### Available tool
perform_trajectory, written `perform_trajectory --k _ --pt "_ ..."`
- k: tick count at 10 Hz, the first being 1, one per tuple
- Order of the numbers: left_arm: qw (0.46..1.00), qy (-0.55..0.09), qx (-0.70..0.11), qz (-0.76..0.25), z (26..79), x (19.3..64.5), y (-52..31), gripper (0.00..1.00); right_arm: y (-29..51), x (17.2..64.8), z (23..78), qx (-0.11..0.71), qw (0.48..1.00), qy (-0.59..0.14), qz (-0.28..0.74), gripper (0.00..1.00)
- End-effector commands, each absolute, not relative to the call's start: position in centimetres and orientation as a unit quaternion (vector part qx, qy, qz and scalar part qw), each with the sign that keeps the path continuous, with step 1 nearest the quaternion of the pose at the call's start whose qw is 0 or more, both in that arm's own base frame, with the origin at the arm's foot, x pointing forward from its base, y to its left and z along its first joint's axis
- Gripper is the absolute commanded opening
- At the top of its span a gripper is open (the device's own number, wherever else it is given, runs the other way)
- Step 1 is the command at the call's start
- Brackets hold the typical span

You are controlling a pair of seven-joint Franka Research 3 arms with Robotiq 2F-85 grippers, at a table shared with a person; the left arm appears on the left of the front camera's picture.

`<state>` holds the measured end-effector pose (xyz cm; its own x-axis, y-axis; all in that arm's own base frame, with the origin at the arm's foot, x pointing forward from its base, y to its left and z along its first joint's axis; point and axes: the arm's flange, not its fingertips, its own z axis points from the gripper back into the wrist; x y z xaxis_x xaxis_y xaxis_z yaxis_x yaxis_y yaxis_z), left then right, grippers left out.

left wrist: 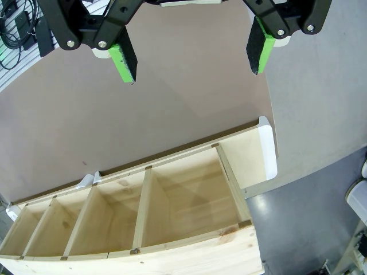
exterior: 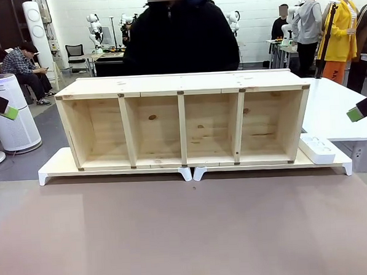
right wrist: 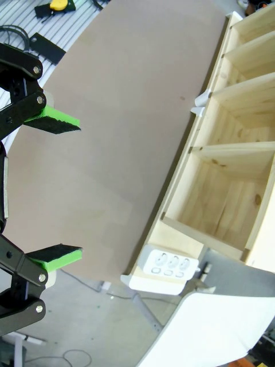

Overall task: Perform cable management.
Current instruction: When the cord part of the Power Cable appears at the lower middle area of the table and stops, grasp the cord part of the Power Cable.

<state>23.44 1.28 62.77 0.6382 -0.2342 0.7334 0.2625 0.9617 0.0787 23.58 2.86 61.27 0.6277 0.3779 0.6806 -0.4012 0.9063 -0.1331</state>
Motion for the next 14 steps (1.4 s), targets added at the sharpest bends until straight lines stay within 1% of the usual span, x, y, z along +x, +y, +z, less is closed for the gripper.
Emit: perform_trajectory --k 1,14 --pt "0.904 -0.405 -0.018 -0.135 62.86 23.52 1.27 1.00 2.83 24.03 61.19 0.017 0.901 -0.376 0.214 1.00" --pt "0.904 -0.405 -0.018 -0.135 62.86 23.52 1.27 1.00 2.83 24.03 61.19 0.017 0.901 -0.376 0.214 1.00"
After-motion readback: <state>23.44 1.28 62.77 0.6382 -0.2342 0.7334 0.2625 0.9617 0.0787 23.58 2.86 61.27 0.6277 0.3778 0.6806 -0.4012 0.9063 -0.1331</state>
